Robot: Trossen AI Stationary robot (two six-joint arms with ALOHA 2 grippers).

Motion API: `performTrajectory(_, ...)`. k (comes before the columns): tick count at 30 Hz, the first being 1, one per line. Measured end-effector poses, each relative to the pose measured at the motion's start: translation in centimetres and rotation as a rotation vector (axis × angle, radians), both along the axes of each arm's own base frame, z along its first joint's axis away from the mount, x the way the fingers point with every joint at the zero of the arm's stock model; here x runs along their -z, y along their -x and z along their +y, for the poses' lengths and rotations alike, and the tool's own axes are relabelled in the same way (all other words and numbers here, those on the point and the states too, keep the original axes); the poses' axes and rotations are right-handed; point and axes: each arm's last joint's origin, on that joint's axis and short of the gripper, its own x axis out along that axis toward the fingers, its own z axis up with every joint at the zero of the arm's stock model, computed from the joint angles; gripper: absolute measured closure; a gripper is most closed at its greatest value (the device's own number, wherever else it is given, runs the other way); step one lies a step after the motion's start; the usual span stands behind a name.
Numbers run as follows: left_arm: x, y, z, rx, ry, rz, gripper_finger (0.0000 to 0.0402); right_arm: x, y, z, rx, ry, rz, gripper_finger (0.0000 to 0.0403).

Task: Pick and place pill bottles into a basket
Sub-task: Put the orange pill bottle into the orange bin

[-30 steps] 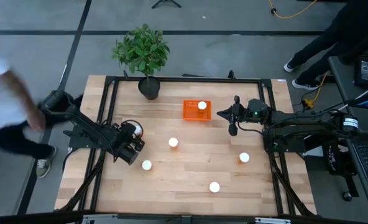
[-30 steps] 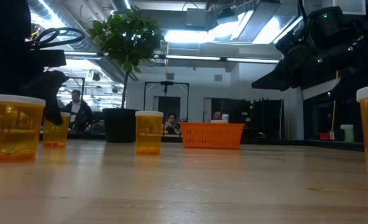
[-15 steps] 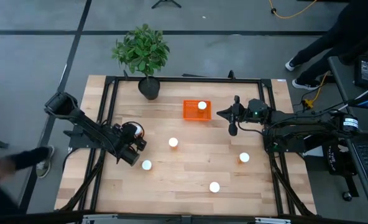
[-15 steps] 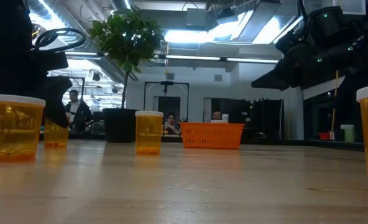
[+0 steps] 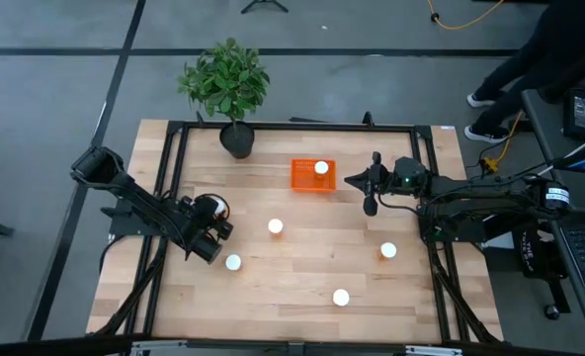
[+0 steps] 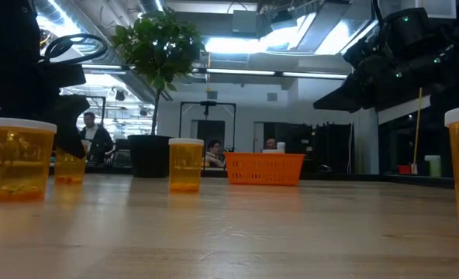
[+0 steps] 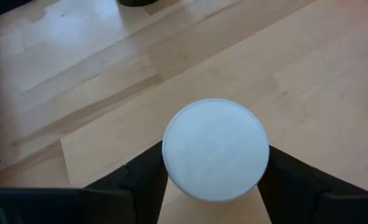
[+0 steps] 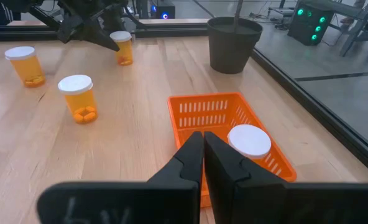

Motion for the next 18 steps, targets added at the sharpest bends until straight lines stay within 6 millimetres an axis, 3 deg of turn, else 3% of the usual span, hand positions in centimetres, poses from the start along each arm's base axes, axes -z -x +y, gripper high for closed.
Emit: performTrajectory(18,-0.37,-0.50,-0.31,0.042,0.003,0.012,0.0196,0.07,0.02,0.01,0.001,-0.006,0.006,0.0385)
